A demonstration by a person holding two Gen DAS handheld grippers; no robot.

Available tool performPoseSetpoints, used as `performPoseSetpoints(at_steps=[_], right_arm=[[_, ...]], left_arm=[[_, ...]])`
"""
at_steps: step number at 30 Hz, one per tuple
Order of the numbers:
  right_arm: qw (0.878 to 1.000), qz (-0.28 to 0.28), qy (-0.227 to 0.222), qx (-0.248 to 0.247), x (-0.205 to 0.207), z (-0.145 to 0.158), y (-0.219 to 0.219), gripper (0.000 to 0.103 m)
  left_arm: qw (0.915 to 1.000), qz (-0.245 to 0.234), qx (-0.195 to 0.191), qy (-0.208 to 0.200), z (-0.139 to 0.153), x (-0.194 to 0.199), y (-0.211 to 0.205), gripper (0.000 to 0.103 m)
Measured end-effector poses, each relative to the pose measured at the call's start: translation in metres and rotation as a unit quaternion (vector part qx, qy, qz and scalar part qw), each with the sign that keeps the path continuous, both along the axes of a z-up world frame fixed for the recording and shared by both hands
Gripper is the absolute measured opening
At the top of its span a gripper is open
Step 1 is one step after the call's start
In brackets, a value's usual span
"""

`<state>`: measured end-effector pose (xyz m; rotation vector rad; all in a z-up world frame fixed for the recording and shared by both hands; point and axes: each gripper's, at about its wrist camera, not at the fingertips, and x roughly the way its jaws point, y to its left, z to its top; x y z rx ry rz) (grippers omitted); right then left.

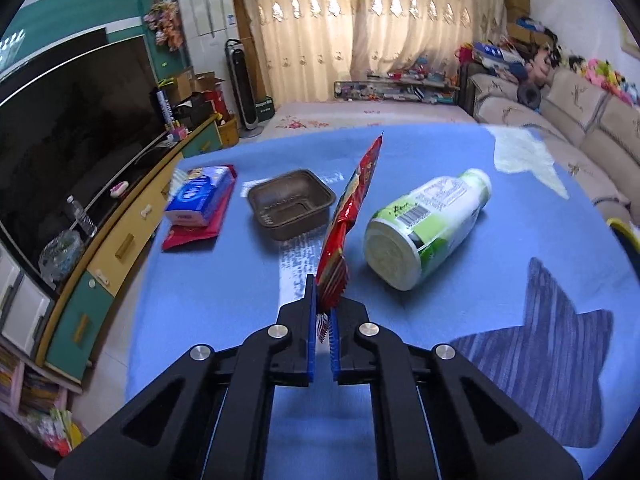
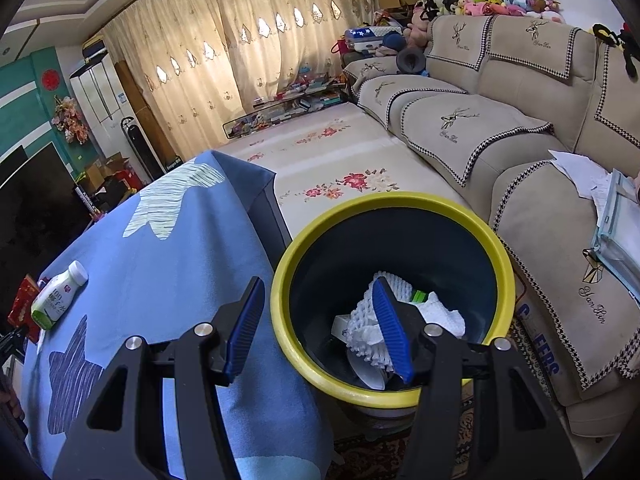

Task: Collect trash
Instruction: 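Grasp the red snack bag with the left gripper and lift it, then carry the red snack bag over the yellow bin and release it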

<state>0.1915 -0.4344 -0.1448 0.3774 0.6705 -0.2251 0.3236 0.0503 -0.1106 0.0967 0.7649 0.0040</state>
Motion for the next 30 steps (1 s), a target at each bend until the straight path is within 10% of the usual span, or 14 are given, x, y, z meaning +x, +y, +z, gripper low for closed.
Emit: performPoseSetpoints(at_steps=[15, 30], right_arm=[[0.999, -0.038, -0.034, -0.002, -0.047, 0.02, -0.03, 0.054], [0.994, -0.102, -0.039, 0.014, -0.093, 0.007, -0.102, 0.054]], left_arm=[[0.9867, -0.142, -0.063, -0.046, 0.085, -0.061, -0.108, 0.006], [0.9297, -0.361, -0.065, 0.036, 0.057, -0.038, -0.396, 0.006]])
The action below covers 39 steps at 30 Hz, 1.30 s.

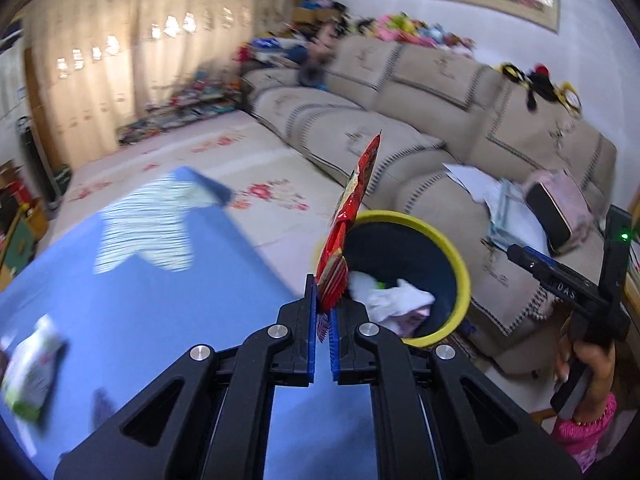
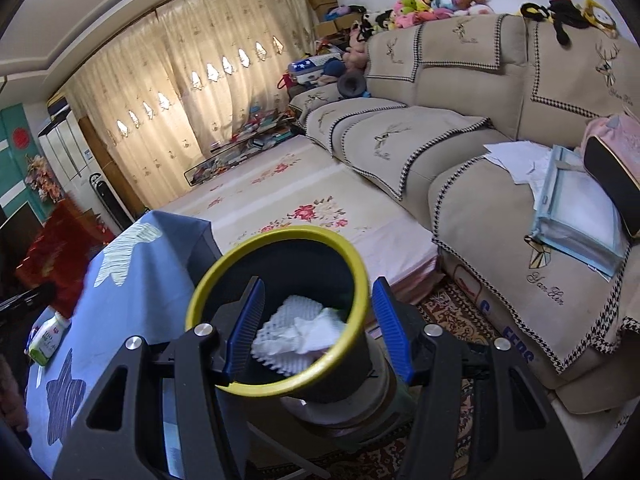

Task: Collect trash
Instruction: 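Carry the red snack bag over the yellow bin and release it, then move the right gripper back over the table to the green-white bottle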

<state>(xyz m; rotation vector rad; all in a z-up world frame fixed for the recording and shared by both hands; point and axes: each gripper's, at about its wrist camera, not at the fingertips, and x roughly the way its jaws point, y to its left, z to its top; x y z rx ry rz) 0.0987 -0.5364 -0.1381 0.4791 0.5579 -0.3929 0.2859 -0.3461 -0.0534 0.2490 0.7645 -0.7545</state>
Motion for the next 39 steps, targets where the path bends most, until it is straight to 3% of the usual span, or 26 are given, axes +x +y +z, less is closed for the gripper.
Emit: performPoseSetpoints(at_steps=[7, 12, 14, 16, 18, 19, 23, 27, 30, 36, 39], right_arm=[[1.0, -0.012, 0.005, 0.016, -0.01, -0.015, -0.024, 0.054], [0.999, -0.024, 0.009, 0.026, -0.016, -0.023, -0.038, 0.054], [0.999, -0.027, 0.012, 0.03, -0.017, -0.026, -0.043, 0.054], [0.999, -0.028, 0.014, 0.032, -0.017, -0.028, -0.045, 0.055], [0.999, -0.029, 0.014, 0.033, -0.017, -0.029, -0.046, 0.055], [0.999, -0.029, 0.014, 0.033, -0.017, -0.029, -0.046, 0.055], [0.999, -0.024, 0.012, 0.028, -0.016, -0.027, -0.042, 0.055], [1.0, -0.014, 0.012, 0.021, -0.012, -0.023, -0.031, 0.055], [1.0, 0.0, 0.013, 0.013, -0.005, -0.018, -0.016, 0.055], [0.999, 0.042, 0.018, -0.006, 0.017, -0.008, 0.024, 0.056], [0.997, 0.071, 0.02, -0.018, 0.032, 0.0, 0.051, 0.057]], left_arm=[[0.997, -0.04, 0.041, 0.052, -0.049, 0.02, -0.107, 0.006], [0.9947, -0.042, 0.063, 0.071, -0.079, 0.033, -0.143, 0.007], [0.994, -0.034, 0.073, 0.074, -0.09, 0.038, -0.156, 0.014], [0.9938, -0.027, 0.078, 0.074, -0.096, 0.042, -0.158, 0.04], [0.9947, -0.022, 0.077, 0.065, -0.095, 0.042, -0.157, 0.051], [0.995, -0.021, 0.076, 0.062, -0.095, 0.043, -0.154, 0.051], [0.9972, -0.019, 0.05, 0.053, -0.075, 0.034, -0.125, 0.052], [0.9996, 0.0, 0.014, 0.026, -0.045, 0.022, -0.073, 0.067], [0.9996, 0.028, -0.002, 0.006, -0.028, 0.016, -0.025, 0.069], [0.9935, 0.111, -0.021, -0.017, -0.01, 0.012, 0.088, 0.073], [0.9858, 0.16, -0.031, -0.04, -0.004, 0.011, 0.15, 0.078]])
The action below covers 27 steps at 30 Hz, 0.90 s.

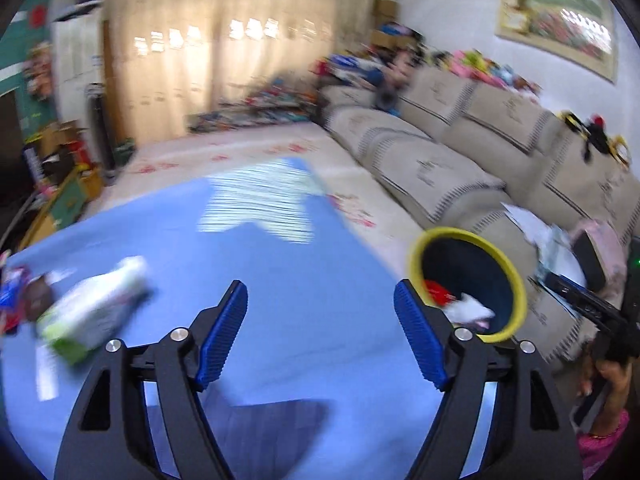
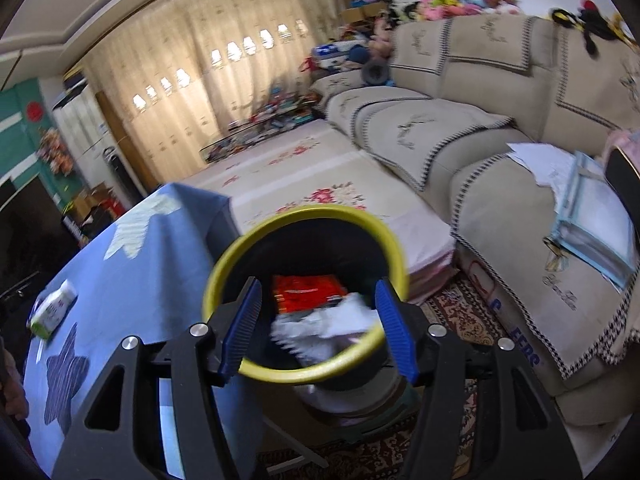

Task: Collect trash
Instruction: 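Move the right gripper back over the table to the green-white bottle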

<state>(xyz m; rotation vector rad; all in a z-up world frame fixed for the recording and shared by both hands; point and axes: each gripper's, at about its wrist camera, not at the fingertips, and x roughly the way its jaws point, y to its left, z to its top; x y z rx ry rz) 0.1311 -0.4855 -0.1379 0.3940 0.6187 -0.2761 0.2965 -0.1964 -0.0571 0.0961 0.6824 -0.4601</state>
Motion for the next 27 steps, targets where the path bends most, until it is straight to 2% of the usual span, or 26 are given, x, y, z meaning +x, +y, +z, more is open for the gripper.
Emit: performPoseSetpoints(at_steps=[5, 8, 12, 17, 19, 23, 25, 27], right_arm=[[0.998, 0.061, 0.002, -0.026, 0.031, 0.018, 0.057, 0.058], [0.994, 0.105, 0.0, -0.041, 0.052, 0.03, 0.098, 0.059], [0.985, 0.157, -0.002, -0.068, 0.081, 0.044, 0.158, 0.06], [0.971, 0.224, 0.003, -0.083, 0.118, 0.052, 0.234, 0.061], [0.965, 0.248, 0.004, -0.085, 0.131, 0.056, 0.263, 0.061], [0.955, 0.285, 0.003, -0.08, 0.152, 0.064, 0.318, 0.062], [0.948, 0.305, 0.0, -0.087, 0.157, 0.065, 0.353, 0.066], [0.944, 0.316, 0.0, -0.09, 0.159, 0.065, 0.367, 0.067]], left_arm=[[0.9946, 0.096, 0.001, -0.04, 0.002, 0.002, 0.103, 0.081], [0.9869, 0.152, 0.007, -0.053, -0.002, 0.003, 0.162, 0.083], [0.972, 0.226, 0.009, -0.063, -0.013, 0.005, 0.233, 0.084], [0.9476, 0.314, 0.004, -0.059, -0.034, 0.006, 0.321, 0.085], [0.9414, 0.333, -0.01, -0.052, -0.041, 0.004, 0.338, 0.085], [0.9238, 0.379, -0.035, -0.038, -0.051, 0.005, 0.358, 0.085], [0.9184, 0.392, -0.038, -0.037, -0.054, 0.0, 0.367, 0.085], [0.9138, 0.402, -0.037, -0.043, -0.054, -0.003, 0.369, 0.085]])
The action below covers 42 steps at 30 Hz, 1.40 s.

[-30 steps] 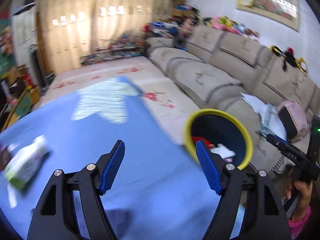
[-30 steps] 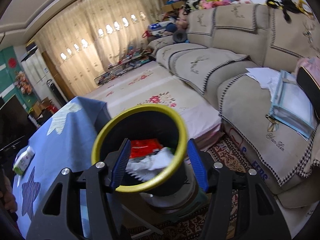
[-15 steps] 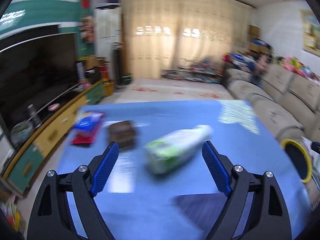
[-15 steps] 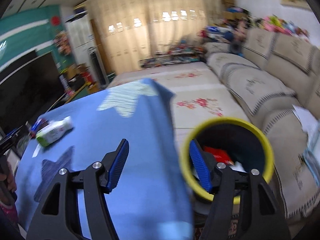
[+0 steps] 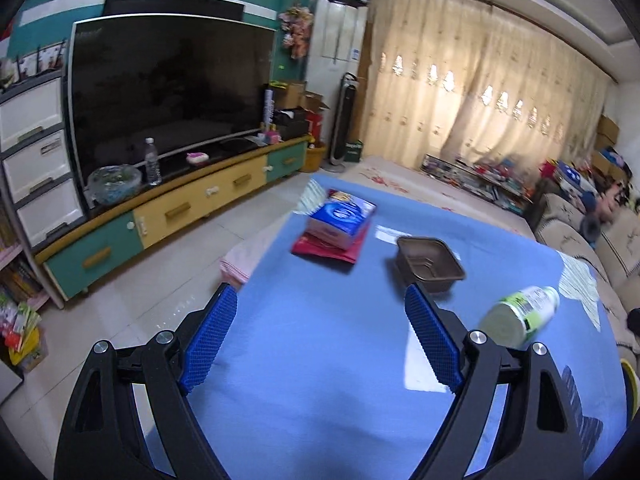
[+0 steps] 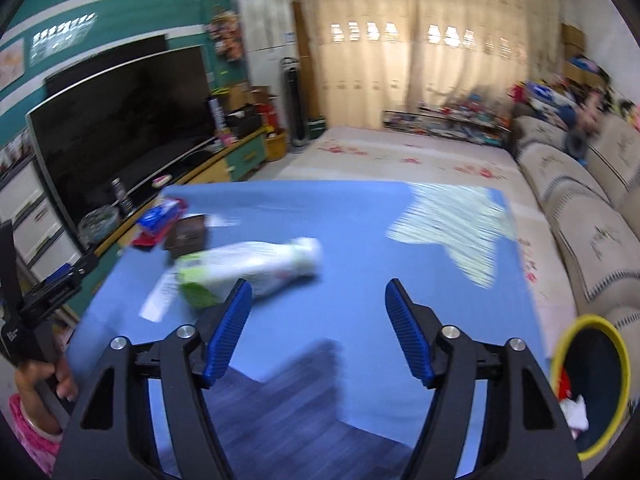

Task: Collect trash
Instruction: 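Move the right gripper back over the table to the green-white bottle, then grasp the green-white bottle with the right gripper and lift it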

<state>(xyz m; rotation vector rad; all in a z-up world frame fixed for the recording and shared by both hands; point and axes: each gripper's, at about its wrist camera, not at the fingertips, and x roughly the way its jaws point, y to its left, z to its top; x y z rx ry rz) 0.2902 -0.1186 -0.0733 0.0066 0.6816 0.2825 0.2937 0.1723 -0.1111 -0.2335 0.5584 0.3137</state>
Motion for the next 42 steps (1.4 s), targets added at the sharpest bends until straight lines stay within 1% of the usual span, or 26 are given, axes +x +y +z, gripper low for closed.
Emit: performPoseSetpoints(at_steps=[2, 4, 7, 9, 13, 16, 22, 26, 29, 32, 35, 36, 39, 41, 42], right_arm=[[1.0, 0.026, 0.0, -0.017, 0.005, -0.006, 0.036, 0.067], [0.999, 0.039, 0.004, -0.035, 0.009, -0.013, 0.061, 0.067], [0.998, 0.046, 0.016, -0.05, 0.015, -0.027, 0.093, 0.067], [0.997, 0.041, 0.02, -0.066, 0.02, -0.035, 0.109, 0.067], [0.996, 0.028, 0.022, -0.083, 0.026, -0.042, 0.125, 0.067], [0.996, 0.02, 0.027, -0.085, 0.032, -0.047, 0.13, 0.067], [0.993, 0.007, 0.032, -0.113, 0.037, -0.059, 0.139, 0.067], [0.994, -0.007, 0.038, -0.105, 0.037, -0.06, 0.116, 0.068], [0.994, -0.025, 0.045, -0.092, 0.037, -0.057, 0.084, 0.069], [0.993, -0.057, 0.049, -0.085, 0.033, -0.055, 0.039, 0.07], [0.99, -0.101, 0.05, -0.078, 0.029, -0.053, -0.005, 0.07], [0.989, -0.122, 0.052, -0.071, 0.028, -0.053, -0.024, 0.07], [0.985, -0.154, 0.058, -0.043, 0.023, -0.052, -0.059, 0.07], [0.987, -0.15, 0.051, -0.025, 0.019, -0.049, -0.067, 0.07], [0.99, -0.136, 0.043, -0.013, 0.018, -0.047, -0.067, 0.07]], left_arm=[[1.0, 0.004, 0.001, -0.001, -0.001, -0.003, -0.002, 0.085], [0.9999, 0.005, 0.009, 0.002, -0.002, -0.003, -0.005, 0.085], [0.9997, 0.003, 0.023, 0.003, -0.003, -0.003, -0.01, 0.085], [0.9997, 0.002, 0.025, 0.003, -0.001, -0.004, -0.014, 0.085], [0.9996, -0.001, 0.027, 0.008, -0.003, -0.003, -0.017, 0.085], [0.9996, -0.001, 0.027, 0.01, -0.003, -0.003, -0.018, 0.085], [0.9996, 0.003, 0.024, 0.013, -0.005, -0.003, -0.018, 0.085], [0.9995, 0.0, 0.027, 0.015, -0.005, -0.002, -0.022, 0.085], [0.9994, -0.004, 0.031, 0.017, -0.006, -0.002, -0.025, 0.085], [0.9992, -0.007, 0.035, 0.018, -0.006, -0.001, -0.028, 0.085], [0.9991, -0.01, 0.038, 0.019, -0.007, 0.0, -0.03, 0.085], [0.999, -0.01, 0.038, 0.02, -0.007, 0.0, -0.03, 0.085], [0.9988, -0.012, 0.042, 0.021, -0.007, 0.001, -0.032, 0.085], [0.9987, -0.014, 0.045, 0.021, -0.007, 0.001, -0.034, 0.085], [0.9986, -0.015, 0.046, 0.021, -0.007, 0.001, -0.035, 0.085]])
